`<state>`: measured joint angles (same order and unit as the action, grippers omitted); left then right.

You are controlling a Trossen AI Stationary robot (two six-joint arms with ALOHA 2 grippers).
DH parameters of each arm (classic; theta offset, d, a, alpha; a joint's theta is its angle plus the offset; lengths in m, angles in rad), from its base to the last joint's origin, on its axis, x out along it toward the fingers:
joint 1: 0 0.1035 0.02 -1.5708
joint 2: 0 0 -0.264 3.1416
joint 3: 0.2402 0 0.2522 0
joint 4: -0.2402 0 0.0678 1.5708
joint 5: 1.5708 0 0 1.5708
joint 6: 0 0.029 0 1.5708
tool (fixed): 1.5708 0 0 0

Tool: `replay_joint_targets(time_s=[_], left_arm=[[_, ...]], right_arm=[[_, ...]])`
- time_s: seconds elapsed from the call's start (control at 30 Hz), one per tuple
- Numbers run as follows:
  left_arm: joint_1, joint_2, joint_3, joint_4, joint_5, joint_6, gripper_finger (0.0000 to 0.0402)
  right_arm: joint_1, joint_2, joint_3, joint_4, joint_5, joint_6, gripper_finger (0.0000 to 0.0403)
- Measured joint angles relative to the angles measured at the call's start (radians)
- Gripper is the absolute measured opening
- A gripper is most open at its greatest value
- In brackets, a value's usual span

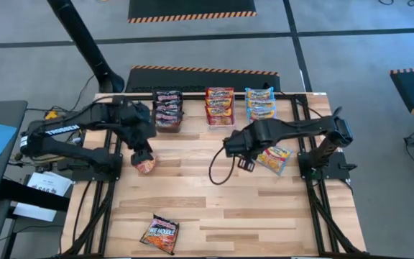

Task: Sort Maruchan noodles
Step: Put the black noodle pack into the black bin

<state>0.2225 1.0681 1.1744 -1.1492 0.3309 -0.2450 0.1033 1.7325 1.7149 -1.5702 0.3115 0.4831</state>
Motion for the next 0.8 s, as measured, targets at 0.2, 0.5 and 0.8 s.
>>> replay_joint_targets(time_s=[0.2, 0.5, 0.8], left_arm=[[-0.171, 0.045, 0.000, 0.049, -0.033, -0.077, 0.0176], [-0.413, 0.150, 0.000, 0.151, -0.086, -0.169, 0.0176], [-0.583, 0.314, 0.000, 0.237, -0.043, -0.182, 0.0176]], right_arm=[[0.068, 0.000, 0.000, 0.005, -0.001, 0.067, 0.0138], [0.116, 0.001, 0.000, 0.010, -0.001, 0.103, 0.0137], [0.119, 0.001, 0.000, 0.015, -0.001, 0.103, 0.0137]])
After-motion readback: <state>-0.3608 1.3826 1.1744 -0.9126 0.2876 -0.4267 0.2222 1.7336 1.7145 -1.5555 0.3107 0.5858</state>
